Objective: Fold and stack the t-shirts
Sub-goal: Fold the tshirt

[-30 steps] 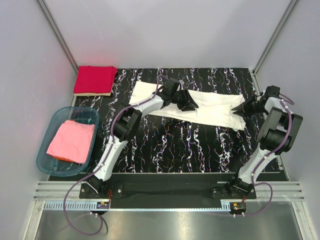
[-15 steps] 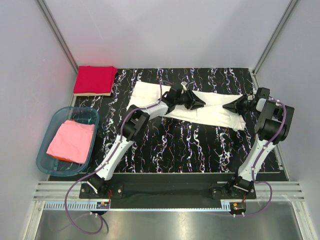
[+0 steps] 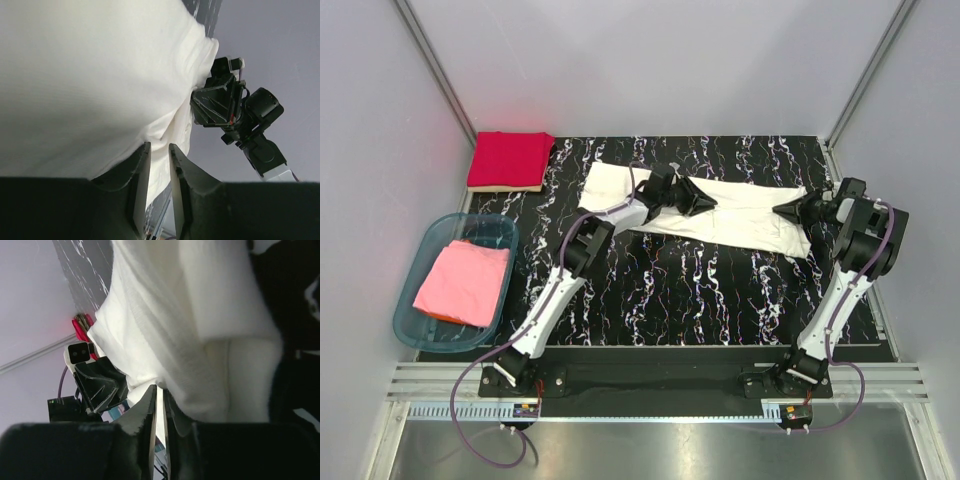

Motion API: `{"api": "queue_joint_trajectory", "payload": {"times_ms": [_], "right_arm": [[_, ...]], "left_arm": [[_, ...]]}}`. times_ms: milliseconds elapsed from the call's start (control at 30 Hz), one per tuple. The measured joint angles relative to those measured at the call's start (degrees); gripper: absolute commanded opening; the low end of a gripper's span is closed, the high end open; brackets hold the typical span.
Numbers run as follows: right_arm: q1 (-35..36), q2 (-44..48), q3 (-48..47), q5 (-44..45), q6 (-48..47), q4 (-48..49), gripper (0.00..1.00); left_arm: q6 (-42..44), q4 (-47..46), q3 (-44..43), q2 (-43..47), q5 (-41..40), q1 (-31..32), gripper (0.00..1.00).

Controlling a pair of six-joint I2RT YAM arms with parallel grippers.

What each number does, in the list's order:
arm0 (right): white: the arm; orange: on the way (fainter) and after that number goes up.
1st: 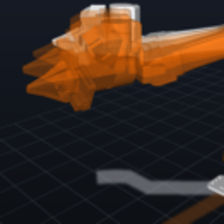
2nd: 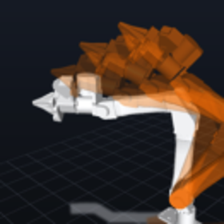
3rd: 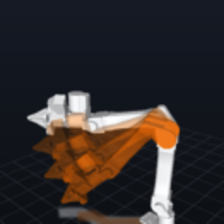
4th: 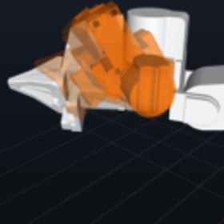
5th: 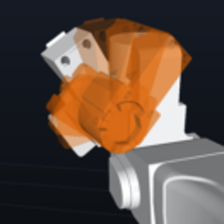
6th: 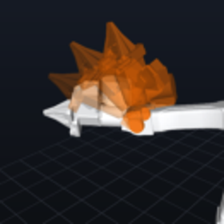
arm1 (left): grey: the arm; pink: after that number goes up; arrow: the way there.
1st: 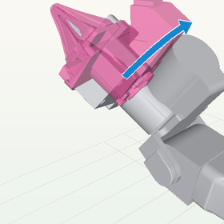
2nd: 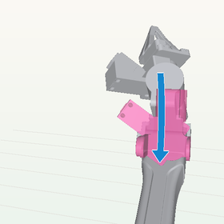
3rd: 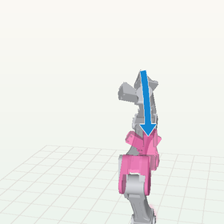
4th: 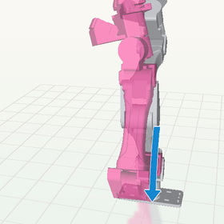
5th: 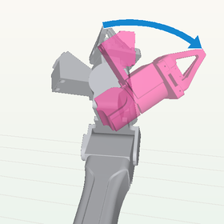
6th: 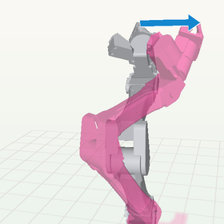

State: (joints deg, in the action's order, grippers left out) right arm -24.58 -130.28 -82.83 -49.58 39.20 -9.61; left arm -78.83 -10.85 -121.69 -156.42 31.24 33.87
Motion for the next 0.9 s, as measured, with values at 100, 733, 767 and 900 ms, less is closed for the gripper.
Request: {"api": "queue_joint_trajectory", "payload": {"times_ms": [100, 733, 767, 900], "right_arm": [[-0.31, -0.09, -0.33, 0.2, 0.35, -0.22, 0.17], [0.15, 13.33, -0.17, 6.73, -1.42, -14.71, 0.49], [0.37, 14.97, 1.16, 6.8, -1.53, -14.95, 0.49], [1.79, 20.94, 7.98, 6.86, -2.32, -15.96, 0.49]], "left_arm": [[2.51, 4.13, -1.99, 0.02, 0.04, -0.92, 0.32], [43.76, 33.83, 29.24, 42.38, 0.31, -23.17, 0.47], [45.72, 35.21, 29.73, 42.34, -0.33, -24.37, 0.47], [51.12, 40.81, 31.01, 41.05, -2.05, -26.95, 0.47]]}}
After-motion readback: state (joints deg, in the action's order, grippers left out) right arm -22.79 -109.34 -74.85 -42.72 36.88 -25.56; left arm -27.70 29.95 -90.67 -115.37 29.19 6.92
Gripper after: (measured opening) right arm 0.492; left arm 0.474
